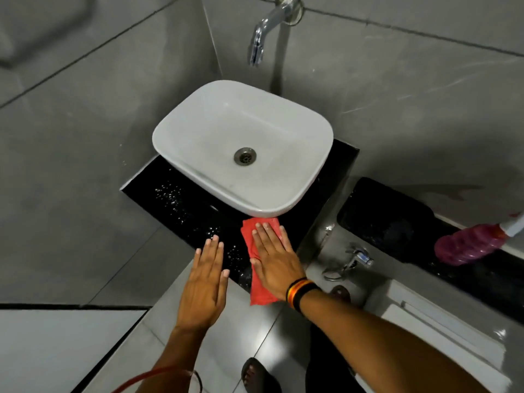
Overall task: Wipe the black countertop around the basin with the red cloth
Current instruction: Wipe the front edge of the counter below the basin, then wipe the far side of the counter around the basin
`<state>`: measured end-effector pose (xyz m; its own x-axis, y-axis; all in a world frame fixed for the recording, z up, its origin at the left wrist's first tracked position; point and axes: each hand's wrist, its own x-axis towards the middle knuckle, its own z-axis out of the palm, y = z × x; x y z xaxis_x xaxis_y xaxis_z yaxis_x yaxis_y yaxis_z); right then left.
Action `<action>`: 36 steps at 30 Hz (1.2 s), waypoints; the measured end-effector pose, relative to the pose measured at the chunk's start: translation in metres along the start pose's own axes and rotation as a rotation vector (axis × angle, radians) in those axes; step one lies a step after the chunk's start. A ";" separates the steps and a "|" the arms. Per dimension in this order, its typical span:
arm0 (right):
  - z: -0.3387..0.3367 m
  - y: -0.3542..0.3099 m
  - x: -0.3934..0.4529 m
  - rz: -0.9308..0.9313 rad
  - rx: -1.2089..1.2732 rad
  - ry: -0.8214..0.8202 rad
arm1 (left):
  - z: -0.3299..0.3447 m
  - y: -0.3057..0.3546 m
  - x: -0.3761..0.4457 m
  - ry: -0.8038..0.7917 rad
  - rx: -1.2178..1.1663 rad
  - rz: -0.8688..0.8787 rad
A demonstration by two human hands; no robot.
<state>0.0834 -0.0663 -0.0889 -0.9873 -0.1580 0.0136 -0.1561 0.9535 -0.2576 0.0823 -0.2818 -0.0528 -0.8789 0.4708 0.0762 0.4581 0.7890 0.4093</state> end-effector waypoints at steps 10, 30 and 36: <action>-0.001 -0.104 0.063 0.493 0.440 0.034 | -0.024 -0.035 0.007 0.005 0.077 -0.006; 0.025 -0.058 0.027 0.568 0.128 0.209 | -0.029 -0.179 0.155 -0.091 0.048 0.267; 0.024 -0.057 0.029 0.583 0.110 0.198 | -0.051 -0.237 0.209 -0.027 0.120 0.151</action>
<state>0.0649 -0.1317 -0.0974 -0.8972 0.4414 0.0166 0.4037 0.8346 -0.3748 -0.2166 -0.3903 -0.0876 -0.7960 0.5965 0.1030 0.5983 0.7493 0.2839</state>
